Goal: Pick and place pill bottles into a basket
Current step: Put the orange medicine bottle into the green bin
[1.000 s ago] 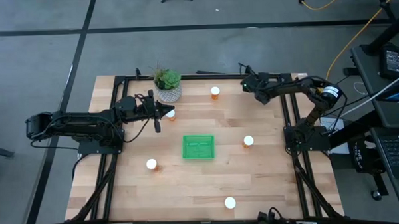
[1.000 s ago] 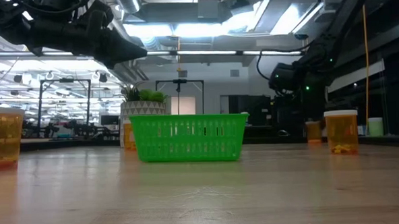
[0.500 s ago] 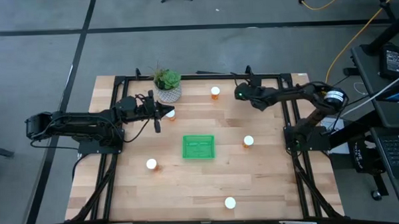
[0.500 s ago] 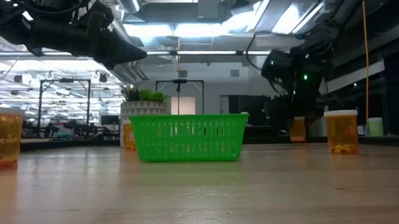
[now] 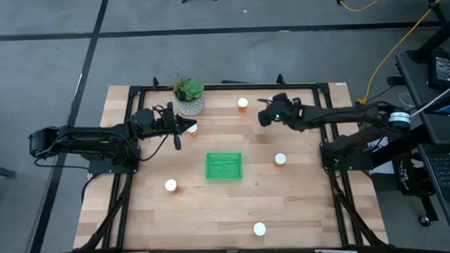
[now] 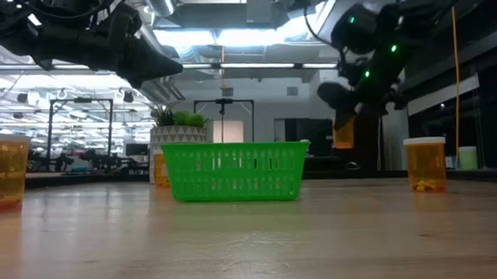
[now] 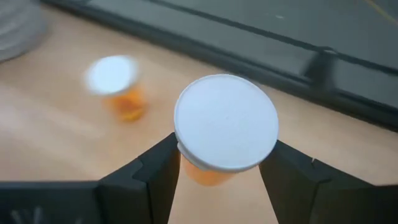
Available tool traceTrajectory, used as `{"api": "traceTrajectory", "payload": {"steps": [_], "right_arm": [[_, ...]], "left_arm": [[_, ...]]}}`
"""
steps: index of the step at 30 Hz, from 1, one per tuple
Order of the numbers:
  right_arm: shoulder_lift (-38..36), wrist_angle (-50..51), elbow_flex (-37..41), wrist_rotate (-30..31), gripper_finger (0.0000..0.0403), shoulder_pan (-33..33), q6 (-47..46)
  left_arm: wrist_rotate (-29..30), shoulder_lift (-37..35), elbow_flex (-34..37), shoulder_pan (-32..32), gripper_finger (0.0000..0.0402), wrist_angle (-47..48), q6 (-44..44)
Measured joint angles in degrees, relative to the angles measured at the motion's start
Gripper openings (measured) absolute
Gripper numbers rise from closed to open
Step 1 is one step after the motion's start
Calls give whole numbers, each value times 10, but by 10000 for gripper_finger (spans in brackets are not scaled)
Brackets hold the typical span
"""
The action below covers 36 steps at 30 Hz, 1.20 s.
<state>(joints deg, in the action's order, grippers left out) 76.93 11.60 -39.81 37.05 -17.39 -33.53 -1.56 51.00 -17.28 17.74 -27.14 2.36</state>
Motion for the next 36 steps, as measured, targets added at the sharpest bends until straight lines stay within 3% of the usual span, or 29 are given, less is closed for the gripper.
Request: {"api": "traceTrajectory", "payload": {"steps": [16, 36], "right_arm": [[-66, -59, 0, -55, 206, 199, 134], [-32, -200, 0, -78, 206, 327, 175]], "left_arm": [[0, 0, 0, 0, 6, -1, 30], [-15, 0, 0, 0, 6, 0, 44]]}}
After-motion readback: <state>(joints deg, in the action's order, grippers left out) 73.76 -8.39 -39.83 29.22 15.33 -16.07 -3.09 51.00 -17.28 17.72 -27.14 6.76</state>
